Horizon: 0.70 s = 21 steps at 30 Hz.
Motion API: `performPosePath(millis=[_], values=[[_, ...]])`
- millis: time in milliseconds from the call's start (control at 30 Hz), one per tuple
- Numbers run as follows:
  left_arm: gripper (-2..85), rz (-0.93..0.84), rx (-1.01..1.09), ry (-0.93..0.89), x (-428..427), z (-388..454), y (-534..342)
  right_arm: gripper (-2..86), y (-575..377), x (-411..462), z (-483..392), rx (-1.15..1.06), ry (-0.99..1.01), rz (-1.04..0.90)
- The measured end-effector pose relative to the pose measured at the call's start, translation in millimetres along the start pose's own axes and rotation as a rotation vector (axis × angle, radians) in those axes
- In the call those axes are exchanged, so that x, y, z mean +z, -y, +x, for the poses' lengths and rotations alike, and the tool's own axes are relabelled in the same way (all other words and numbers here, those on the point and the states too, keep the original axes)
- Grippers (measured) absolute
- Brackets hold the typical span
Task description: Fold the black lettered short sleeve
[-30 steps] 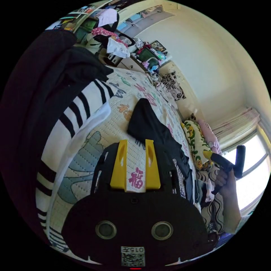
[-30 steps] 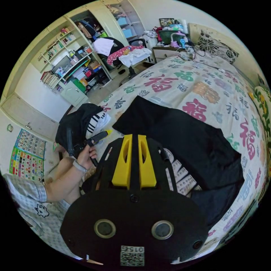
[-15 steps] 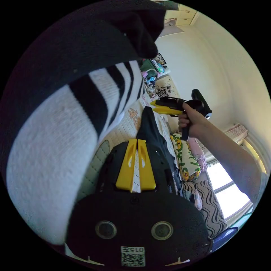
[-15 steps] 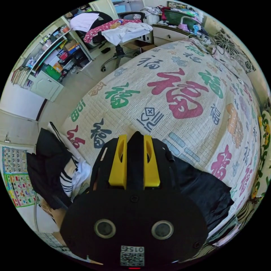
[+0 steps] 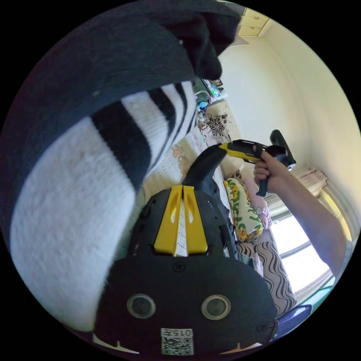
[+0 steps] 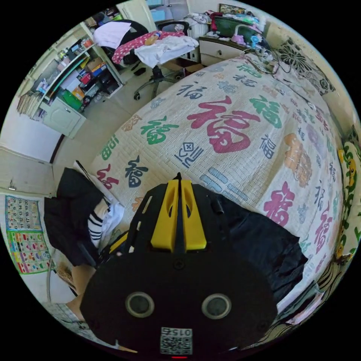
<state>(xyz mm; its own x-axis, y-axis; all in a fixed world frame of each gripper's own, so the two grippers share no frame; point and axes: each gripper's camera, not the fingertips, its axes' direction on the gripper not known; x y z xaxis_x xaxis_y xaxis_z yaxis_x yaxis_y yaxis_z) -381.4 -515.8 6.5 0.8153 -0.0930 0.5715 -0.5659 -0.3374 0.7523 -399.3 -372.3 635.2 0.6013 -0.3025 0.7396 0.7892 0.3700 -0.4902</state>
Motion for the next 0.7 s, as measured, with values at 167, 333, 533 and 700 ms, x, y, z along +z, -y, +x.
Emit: performPosePath(millis=[167,333,533,700], values=[[-0.8,0.028,0.286,-0.132,-32.0,69.3,-13.5,-0.9,-48.1,-62.8,61.4,0.052,0.215,0.210],[-0.7,-0.027,0.662,-0.038,-36.9,157.3,-61.9,-0.7,-136.6,-96.8,148.1,0.213,0.373,0.425],[0.2,-0.239,0.752,0.049,9.5,176.7,-124.2,0.2,-236.3,-65.1,237.0,0.480,0.274,0.229],[3.8,-0.318,0.685,0.041,25.2,179.2,-127.7,2.1,-249.3,-81.6,266.6,0.477,0.213,0.219]])
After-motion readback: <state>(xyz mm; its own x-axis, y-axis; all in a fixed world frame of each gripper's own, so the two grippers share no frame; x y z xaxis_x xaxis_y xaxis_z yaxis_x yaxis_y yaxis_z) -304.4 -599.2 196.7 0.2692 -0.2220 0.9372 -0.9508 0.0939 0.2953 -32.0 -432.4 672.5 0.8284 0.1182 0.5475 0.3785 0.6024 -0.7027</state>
